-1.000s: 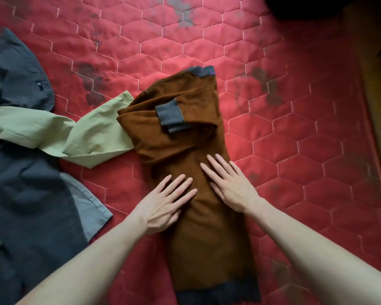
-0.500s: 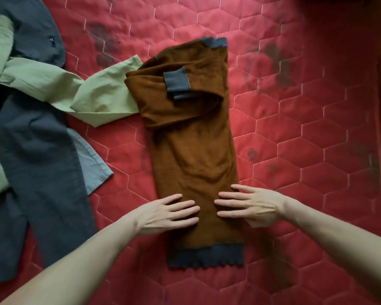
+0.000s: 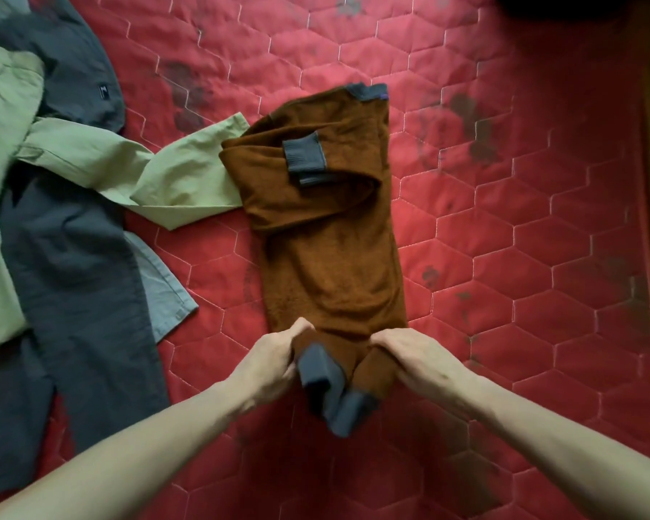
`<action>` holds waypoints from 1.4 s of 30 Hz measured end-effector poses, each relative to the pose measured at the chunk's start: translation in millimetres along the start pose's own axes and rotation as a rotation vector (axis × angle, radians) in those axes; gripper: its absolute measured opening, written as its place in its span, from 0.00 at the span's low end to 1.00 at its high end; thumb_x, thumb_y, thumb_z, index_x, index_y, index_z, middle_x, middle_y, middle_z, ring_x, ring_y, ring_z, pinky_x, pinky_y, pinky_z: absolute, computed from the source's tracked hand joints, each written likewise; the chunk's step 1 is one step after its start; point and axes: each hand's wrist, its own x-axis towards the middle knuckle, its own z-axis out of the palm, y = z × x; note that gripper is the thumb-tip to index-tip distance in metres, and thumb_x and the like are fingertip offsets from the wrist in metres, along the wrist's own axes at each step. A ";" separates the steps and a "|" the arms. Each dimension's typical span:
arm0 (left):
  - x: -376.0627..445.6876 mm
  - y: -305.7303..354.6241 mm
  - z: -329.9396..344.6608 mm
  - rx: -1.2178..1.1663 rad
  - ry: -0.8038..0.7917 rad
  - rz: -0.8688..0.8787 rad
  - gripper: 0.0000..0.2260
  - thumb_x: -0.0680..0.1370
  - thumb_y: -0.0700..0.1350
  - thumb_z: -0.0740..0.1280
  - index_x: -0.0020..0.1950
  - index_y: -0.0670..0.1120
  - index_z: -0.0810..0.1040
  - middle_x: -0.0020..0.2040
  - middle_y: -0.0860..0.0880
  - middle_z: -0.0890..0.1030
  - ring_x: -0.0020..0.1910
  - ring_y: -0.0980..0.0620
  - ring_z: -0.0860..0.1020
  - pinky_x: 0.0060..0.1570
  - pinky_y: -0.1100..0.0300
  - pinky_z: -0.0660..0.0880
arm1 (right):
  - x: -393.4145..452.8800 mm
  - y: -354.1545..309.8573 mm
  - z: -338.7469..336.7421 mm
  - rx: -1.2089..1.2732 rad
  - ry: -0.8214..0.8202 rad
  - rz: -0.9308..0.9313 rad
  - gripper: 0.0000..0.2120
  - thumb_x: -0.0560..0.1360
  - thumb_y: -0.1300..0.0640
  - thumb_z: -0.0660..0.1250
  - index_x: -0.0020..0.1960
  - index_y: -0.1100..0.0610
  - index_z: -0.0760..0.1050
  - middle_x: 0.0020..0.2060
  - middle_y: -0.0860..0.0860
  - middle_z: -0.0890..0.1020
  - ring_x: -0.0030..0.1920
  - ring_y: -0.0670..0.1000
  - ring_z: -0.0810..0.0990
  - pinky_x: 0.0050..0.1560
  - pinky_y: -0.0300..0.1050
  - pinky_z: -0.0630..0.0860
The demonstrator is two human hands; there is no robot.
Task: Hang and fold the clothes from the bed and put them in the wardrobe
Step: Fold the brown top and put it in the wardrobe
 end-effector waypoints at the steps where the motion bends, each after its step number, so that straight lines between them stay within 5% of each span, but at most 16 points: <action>1: 3.6 9.0 -1.0 -0.088 0.126 -0.113 0.05 0.83 0.43 0.61 0.51 0.52 0.74 0.41 0.54 0.81 0.38 0.63 0.79 0.40 0.62 0.74 | 2.8 -5.3 -6.0 0.141 0.056 0.148 0.22 0.71 0.58 0.61 0.66 0.51 0.71 0.53 0.47 0.82 0.53 0.49 0.82 0.55 0.42 0.75; 4: 25.2 28.3 -8.5 -0.258 0.395 -0.495 0.15 0.86 0.45 0.57 0.39 0.50 0.70 0.33 0.54 0.74 0.30 0.58 0.72 0.35 0.54 0.68 | 25.2 -11.4 -19.2 0.466 0.252 0.467 0.12 0.80 0.54 0.57 0.62 0.49 0.71 0.39 0.44 0.81 0.38 0.47 0.80 0.43 0.50 0.74; 7: 45.5 23.7 -19.7 -0.384 0.473 -0.678 0.15 0.83 0.43 0.58 0.36 0.47 0.67 0.32 0.52 0.70 0.33 0.52 0.68 0.39 0.50 0.66 | 53.2 -8.3 -26.8 0.645 0.316 0.658 0.08 0.83 0.51 0.63 0.61 0.48 0.77 0.47 0.43 0.85 0.48 0.42 0.83 0.55 0.51 0.78; 11: 56.5 8.1 -35.4 -0.509 0.440 -0.685 0.12 0.80 0.53 0.70 0.43 0.45 0.79 0.39 0.51 0.84 0.41 0.51 0.82 0.46 0.52 0.77 | 80.9 -0.3 -40.0 0.692 0.329 0.795 0.13 0.76 0.39 0.72 0.54 0.45 0.77 0.46 0.41 0.86 0.49 0.40 0.84 0.54 0.46 0.79; 14: 62.2 2.4 -47.1 -0.429 0.397 -0.556 0.08 0.81 0.49 0.70 0.49 0.45 0.80 0.43 0.48 0.86 0.46 0.48 0.84 0.49 0.50 0.80 | 98.0 3.4 -51.4 0.596 0.395 0.711 0.08 0.80 0.46 0.71 0.53 0.49 0.75 0.43 0.41 0.84 0.45 0.38 0.82 0.50 0.43 0.77; 17: 61.0 1.5 -50.0 -0.231 0.530 -0.421 0.08 0.85 0.46 0.63 0.46 0.49 0.70 0.36 0.53 0.78 0.35 0.55 0.76 0.42 0.50 0.73 | 110.7 6.2 -62.8 0.564 0.527 0.610 0.03 0.84 0.53 0.66 0.51 0.51 0.73 0.39 0.42 0.83 0.41 0.39 0.81 0.44 0.37 0.74; 21: 68.4 -9.0 -50.9 -0.247 0.547 -0.544 0.10 0.85 0.49 0.61 0.44 0.50 0.69 0.34 0.53 0.75 0.36 0.52 0.75 0.40 0.50 0.72 | 130.7 21.7 -57.7 0.435 0.466 0.714 0.09 0.83 0.44 0.63 0.52 0.49 0.74 0.41 0.48 0.84 0.44 0.54 0.83 0.48 0.55 0.78; 24: 67.7 -22.4 -57.3 0.096 0.424 -0.645 0.12 0.85 0.56 0.56 0.48 0.50 0.68 0.39 0.47 0.80 0.42 0.39 0.80 0.42 0.47 0.75 | 137.6 30.4 -53.0 0.306 0.397 0.789 0.13 0.82 0.41 0.64 0.52 0.50 0.74 0.42 0.51 0.84 0.47 0.58 0.83 0.49 0.57 0.79; 27: 57.5 -36.1 -68.9 0.500 0.392 -0.377 0.09 0.86 0.49 0.55 0.62 0.46 0.67 0.52 0.44 0.77 0.49 0.39 0.79 0.45 0.43 0.77 | 133.8 33.4 -58.9 0.208 0.396 0.651 0.12 0.82 0.46 0.66 0.62 0.50 0.72 0.49 0.49 0.82 0.49 0.52 0.81 0.47 0.52 0.78; 29: 55.2 -51.0 -79.8 0.764 0.385 -0.043 0.20 0.81 0.40 0.56 0.74 0.42 0.65 0.62 0.41 0.72 0.60 0.38 0.76 0.58 0.43 0.75 | 127.0 44.7 -64.3 0.013 0.383 0.466 0.18 0.83 0.55 0.65 0.71 0.52 0.69 0.59 0.51 0.77 0.55 0.53 0.79 0.49 0.53 0.79; 31: 59.2 -64.0 -94.7 0.998 0.296 0.276 0.24 0.83 0.36 0.50 0.79 0.43 0.65 0.73 0.39 0.71 0.72 0.38 0.72 0.69 0.43 0.71 | 118.4 65.2 -68.7 -0.296 0.309 0.278 0.29 0.79 0.68 0.64 0.78 0.55 0.65 0.70 0.56 0.73 0.64 0.59 0.76 0.59 0.54 0.78; 33: 66.3 -70.1 -103.3 1.140 0.148 0.498 0.23 0.87 0.37 0.46 0.82 0.45 0.63 0.79 0.42 0.67 0.79 0.42 0.66 0.75 0.43 0.68 | 111.4 81.2 -77.4 -0.541 0.191 0.104 0.35 0.77 0.70 0.58 0.83 0.54 0.60 0.79 0.57 0.64 0.77 0.59 0.67 0.71 0.53 0.69; 36: 81.3 -72.8 -103.6 1.171 0.040 0.532 0.24 0.86 0.38 0.48 0.83 0.45 0.58 0.83 0.43 0.60 0.81 0.44 0.60 0.78 0.44 0.62 | 110.4 85.6 -87.2 -0.700 0.045 -0.062 0.35 0.78 0.68 0.50 0.84 0.51 0.55 0.83 0.53 0.56 0.82 0.56 0.57 0.79 0.55 0.61; 39: 98.0 -72.5 -101.8 1.083 0.037 0.441 0.25 0.84 0.38 0.49 0.83 0.42 0.58 0.83 0.43 0.60 0.81 0.43 0.59 0.78 0.44 0.62 | 125.0 85.2 -88.9 -0.713 -0.020 -0.154 0.31 0.80 0.66 0.47 0.83 0.53 0.60 0.82 0.53 0.61 0.81 0.57 0.60 0.78 0.57 0.61; 42: 108.4 -65.1 -107.1 1.007 0.000 0.376 0.28 0.81 0.39 0.48 0.83 0.41 0.57 0.83 0.41 0.59 0.82 0.41 0.59 0.79 0.45 0.60 | 139.9 88.0 -94.3 -0.682 -0.042 -0.194 0.32 0.77 0.67 0.57 0.80 0.55 0.66 0.78 0.54 0.69 0.78 0.58 0.68 0.77 0.58 0.64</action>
